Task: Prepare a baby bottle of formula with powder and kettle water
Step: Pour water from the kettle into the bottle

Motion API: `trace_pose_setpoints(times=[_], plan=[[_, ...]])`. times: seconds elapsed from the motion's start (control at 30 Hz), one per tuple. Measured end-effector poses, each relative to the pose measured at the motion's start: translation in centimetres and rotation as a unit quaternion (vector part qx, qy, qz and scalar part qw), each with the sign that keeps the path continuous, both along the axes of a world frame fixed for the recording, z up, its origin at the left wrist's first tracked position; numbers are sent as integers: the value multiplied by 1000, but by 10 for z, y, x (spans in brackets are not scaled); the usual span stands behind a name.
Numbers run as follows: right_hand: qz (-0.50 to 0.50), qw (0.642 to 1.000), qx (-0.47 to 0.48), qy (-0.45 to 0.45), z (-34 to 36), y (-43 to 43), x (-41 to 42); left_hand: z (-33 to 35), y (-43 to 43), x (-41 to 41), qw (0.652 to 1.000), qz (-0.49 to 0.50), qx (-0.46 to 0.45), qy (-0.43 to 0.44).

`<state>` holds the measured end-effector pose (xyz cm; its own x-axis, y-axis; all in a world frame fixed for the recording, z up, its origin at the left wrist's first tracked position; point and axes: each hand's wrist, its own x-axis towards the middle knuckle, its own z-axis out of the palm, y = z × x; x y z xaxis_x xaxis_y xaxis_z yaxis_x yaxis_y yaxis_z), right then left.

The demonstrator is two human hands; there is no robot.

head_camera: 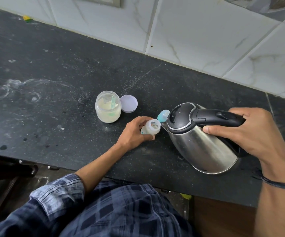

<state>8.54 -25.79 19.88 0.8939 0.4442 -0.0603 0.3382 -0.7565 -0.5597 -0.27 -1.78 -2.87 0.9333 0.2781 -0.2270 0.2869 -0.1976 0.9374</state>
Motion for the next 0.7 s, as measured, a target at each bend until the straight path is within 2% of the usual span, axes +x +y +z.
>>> trace_pose_setpoints(times=[0.7], plan=[[-10,1000,-5,3,0,2,1,-1,1,2,1000,0,-6,-2]])
